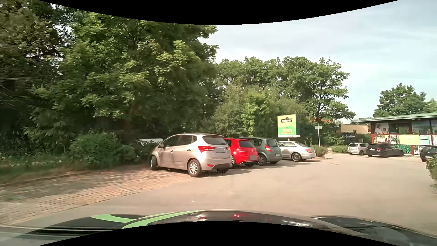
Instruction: Follow the waypoints while adhering to traffic rules and regulations
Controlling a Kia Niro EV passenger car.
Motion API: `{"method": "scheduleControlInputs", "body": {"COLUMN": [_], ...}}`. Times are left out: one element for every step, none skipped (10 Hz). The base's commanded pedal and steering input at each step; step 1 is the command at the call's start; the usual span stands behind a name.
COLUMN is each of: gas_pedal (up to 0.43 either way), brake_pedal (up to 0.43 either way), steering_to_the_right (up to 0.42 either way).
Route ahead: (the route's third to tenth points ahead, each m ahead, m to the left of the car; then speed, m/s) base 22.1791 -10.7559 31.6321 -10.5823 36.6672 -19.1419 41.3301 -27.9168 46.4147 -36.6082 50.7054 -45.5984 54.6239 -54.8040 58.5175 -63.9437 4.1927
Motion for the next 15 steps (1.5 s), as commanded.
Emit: {"method": "scheduleControlInputs", "body": {"gas_pedal": [0.02,0.02,0.02,0.02,0.02,0.02,0.02,0.0,0.0,0.0,0.0,0.0,0.0,0.0,0.0], "brake_pedal": [0.0,0.0,0.0,0.0,0.0,0.0,0.0,0.0,0.0,0.0,0.122,0.189,0.201,0.195,0.183], "steering_to_the_right": [0.299,0.343,0.367,0.388,0.395,0.395,0.395,0.394,0.387,0.372,0.337,0.297,0.264,0.233,0.204]}}
